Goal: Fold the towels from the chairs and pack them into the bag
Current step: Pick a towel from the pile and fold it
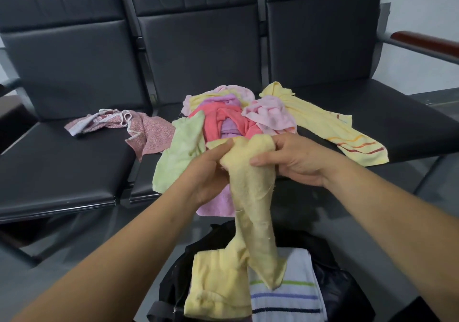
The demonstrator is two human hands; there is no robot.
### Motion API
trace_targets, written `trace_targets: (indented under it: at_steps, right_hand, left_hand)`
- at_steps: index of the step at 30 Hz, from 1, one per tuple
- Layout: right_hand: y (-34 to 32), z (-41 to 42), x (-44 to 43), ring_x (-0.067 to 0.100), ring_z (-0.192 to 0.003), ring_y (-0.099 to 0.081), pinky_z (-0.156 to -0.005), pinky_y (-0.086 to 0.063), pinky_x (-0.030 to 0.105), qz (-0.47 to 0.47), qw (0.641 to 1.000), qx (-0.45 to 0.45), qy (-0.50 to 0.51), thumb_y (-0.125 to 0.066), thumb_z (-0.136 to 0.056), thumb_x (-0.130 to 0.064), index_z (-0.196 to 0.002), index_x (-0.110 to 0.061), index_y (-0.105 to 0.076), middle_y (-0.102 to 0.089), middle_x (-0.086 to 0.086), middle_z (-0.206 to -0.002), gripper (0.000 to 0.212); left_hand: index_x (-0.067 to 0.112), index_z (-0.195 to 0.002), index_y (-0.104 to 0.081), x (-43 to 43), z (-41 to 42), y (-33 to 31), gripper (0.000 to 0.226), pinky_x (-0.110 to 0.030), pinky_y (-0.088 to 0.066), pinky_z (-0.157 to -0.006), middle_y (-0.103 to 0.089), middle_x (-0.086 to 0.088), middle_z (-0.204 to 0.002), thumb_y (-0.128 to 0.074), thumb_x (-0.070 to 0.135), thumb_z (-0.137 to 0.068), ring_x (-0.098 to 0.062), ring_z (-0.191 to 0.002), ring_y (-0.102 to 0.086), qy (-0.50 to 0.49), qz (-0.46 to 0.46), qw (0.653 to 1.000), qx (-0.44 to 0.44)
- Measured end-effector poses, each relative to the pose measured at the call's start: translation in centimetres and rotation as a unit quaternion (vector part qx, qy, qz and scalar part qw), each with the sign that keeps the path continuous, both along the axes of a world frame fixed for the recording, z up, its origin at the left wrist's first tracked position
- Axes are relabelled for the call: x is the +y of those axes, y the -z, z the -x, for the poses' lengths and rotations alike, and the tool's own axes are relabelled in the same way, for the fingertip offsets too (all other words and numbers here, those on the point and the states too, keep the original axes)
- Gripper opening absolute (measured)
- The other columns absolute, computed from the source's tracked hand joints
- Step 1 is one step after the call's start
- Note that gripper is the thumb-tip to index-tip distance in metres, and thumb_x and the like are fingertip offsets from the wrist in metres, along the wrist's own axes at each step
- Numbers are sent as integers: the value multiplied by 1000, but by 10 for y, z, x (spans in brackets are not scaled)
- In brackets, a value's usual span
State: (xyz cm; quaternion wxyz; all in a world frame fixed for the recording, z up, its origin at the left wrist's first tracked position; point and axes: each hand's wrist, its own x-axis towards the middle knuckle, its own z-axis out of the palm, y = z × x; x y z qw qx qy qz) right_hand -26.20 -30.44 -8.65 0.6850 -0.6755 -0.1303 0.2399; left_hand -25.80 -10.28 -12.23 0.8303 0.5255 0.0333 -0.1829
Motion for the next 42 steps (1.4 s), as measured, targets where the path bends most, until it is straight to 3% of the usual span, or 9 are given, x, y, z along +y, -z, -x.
trace_targets:
  at_steps: [5,8,16,20,24,29,33,37,42]
  right_hand:
    - [12,-6,-1,27,-124,-64,-113,-45,44,-217,956,161,115,-64,-98,-19,-139,1,-59,-67,15,-132,46]
    - [11,-7,-10,27,-103,-72,-104,-50,43,-260,931,222,130,-64,-97,-33,-133,-5,-65,-75,11,-109,46]
    - [8,-11,-12,34,-129,-61,-104,-54,45,-191,968,135,92,-63,-94,-14,-141,-3,-58,-61,21,-141,49]
    - [5,-18,-23,33,-127,-63,-102,-54,45,-198,971,88,99,-59,-97,-8,-141,-5,-57,-65,19,-136,44]
    - [5,-20,-27,26,-99,-73,-83,-60,38,-145,978,55,143,-64,-93,3,-98,-6,-67,-74,14,-104,11]
    - [2,-18,-30,22,-94,-74,-76,-61,39,-63,991,-3,118,-69,-90,5,-120,-20,-70,-75,7,-106,40]
    - [2,-19,-35,15,-81,-70,-73,-58,29,76,989,-71,109,-76,-88,-3,-108,-12,-75,-76,2,-87,22]
    - [-3,-23,-47,5,-52,-59,-61,-45,18,281,940,-180,68,-85,-82,-23,-95,-14,-74,-67,-8,-59,19]
    - [-2,-24,-54,4,-59,-45,-60,-36,25,390,892,-228,8,-86,-79,-35,-73,-24,-75,-51,-15,-61,17]
  left_hand:
    - [-10,-128,-60,-3,5,-13,40,-38,-58,-94,-67,-24,-123,-63,0,-90,-31,-111,-69,-10,0,994,-107]
    - [3,-126,-65,2,9,-16,41,-36,-57,-94,-69,-18,-127,-67,-3,-86,-29,-116,-68,20,-43,991,-129]
    - [9,-99,-77,22,8,-15,18,-35,-61,-82,-76,-13,-101,-59,11,-96,-27,-92,-72,-12,-90,989,-119]
    - [-1,-118,-67,30,5,-14,27,-35,-61,-78,-75,-15,-106,-62,6,-93,-26,-94,-73,-52,-72,990,-113]
    - [7,-126,-63,36,-1,-15,39,-35,-60,-74,-71,-9,-93,-69,10,-88,-22,-84,-70,-86,-75,987,-110]
    - [5,-109,-73,43,-4,-7,17,-39,-58,-87,-73,-15,-99,-63,14,-98,-27,-93,-68,-79,-201,964,-153]
    - [9,-97,-73,44,-3,-7,10,-30,-58,-81,-73,-5,-88,-64,13,-98,-18,-85,-68,-90,-236,950,-182]
    - [18,-90,-75,46,-6,-12,17,-24,-53,-81,-71,5,-81,-63,9,-98,-9,-81,-64,-150,-267,925,-225]
    - [24,-86,-76,47,-5,-16,20,-36,-46,-81,-70,5,-79,-64,12,-98,-15,-82,-60,-181,-282,912,-235]
